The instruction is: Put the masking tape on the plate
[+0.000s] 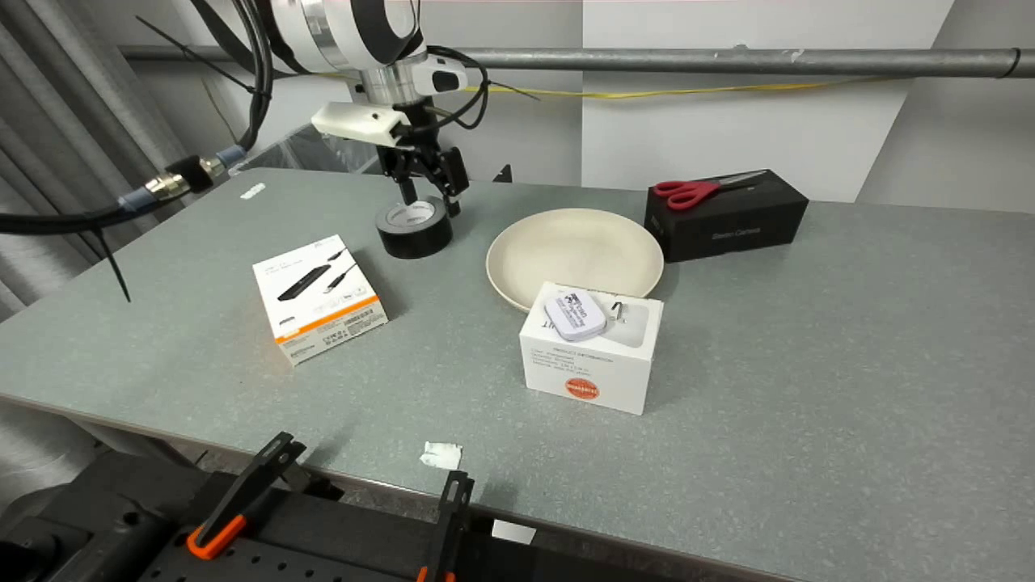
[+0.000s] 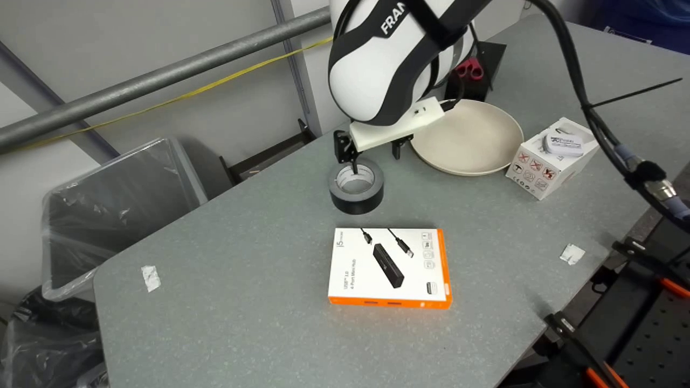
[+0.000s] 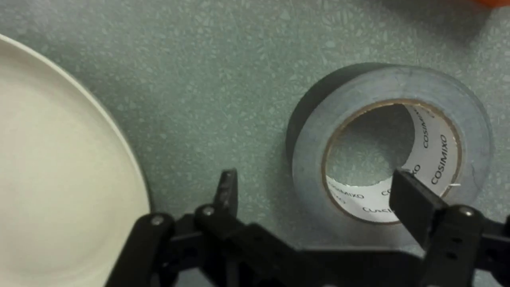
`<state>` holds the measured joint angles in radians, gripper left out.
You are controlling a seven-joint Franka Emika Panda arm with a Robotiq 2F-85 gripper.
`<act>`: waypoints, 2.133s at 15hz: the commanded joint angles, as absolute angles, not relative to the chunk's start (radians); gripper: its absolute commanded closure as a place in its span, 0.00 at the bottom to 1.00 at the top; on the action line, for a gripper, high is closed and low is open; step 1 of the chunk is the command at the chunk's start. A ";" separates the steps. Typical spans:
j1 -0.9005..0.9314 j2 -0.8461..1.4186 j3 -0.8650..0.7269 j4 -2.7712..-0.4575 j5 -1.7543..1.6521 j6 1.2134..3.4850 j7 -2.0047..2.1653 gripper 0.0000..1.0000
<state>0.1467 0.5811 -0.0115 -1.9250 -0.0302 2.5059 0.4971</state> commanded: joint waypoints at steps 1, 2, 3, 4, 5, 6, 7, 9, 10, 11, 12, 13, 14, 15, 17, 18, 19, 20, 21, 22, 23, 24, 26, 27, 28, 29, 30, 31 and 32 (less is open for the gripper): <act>0.179 0.659 -0.036 -1.819 -0.009 2.466 0.510 0.28; 0.180 0.668 -0.035 -1.809 -0.006 2.464 0.504 0.31; 0.181 0.676 -0.036 -1.799 -0.004 2.461 0.503 0.33; 0.179 0.681 -0.035 -1.793 -0.001 2.460 0.499 0.40; 0.176 0.685 -0.034 -1.788 0.004 2.459 0.495 0.47; 0.175 0.688 -0.033 -1.783 0.006 2.458 0.494 0.56; 0.174 0.691 -0.034 -1.778 0.009 2.457 0.493 0.64; 0.169 0.693 -0.035 -1.771 0.014 2.448 0.489 0.79; 0.168 0.693 -0.035 -1.768 0.018 2.442 0.489 0.86; 0.165 0.692 -0.034 -1.764 0.023 2.432 0.487 0.92; 0.161 0.689 -0.030 -1.761 0.030 2.423 0.483 0.98; 0.156 0.680 -0.028 -1.763 0.040 2.418 0.481 0.94; 0.156 0.668 -0.030 -1.767 0.047 2.405 0.485 0.94; 0.149 0.641 -0.028 -1.781 0.056 2.389 0.480 0.94; 0.137 0.583 -0.031 -1.821 0.067 2.369 0.470 0.94; 0.128 0.541 -0.036 -1.854 0.068 2.368 0.464 0.94; 0.117 0.509 -0.039 -1.877 0.071 2.370 0.453 0.94; 0.105 0.465 -0.047 -1.911 0.072 2.378 0.448 0.94; 0.096 0.431 -0.060 -1.938 0.067 2.388 0.449 0.94; 0.083 0.403 -0.073 -1.963 0.064 2.395 0.452 0.94; 0.070 0.382 -0.084 -1.981 0.062 2.396 0.452 0.94; 0.053 0.366 -0.097 -1.999 0.062 2.403 0.450 0.94; 0.018 0.347 -0.117 -2.026 0.070 2.402 0.443 0.94; 0.002 0.349 -0.130 -2.035 0.070 2.409 0.450 0.94; -0.010 0.351 -0.142 -2.044 0.067 2.416 0.460 0.94; -0.025 0.368 -0.152 -2.042 0.069 2.416 0.465 0.94; -0.039 0.386 -0.161 -2.036 0.074 2.413 0.467 0.94; -0.053 0.404 -0.166 -2.030 0.082 2.408 0.464 0.94; -0.065 0.433 -0.171 -2.010 0.092 2.403 0.472 0.94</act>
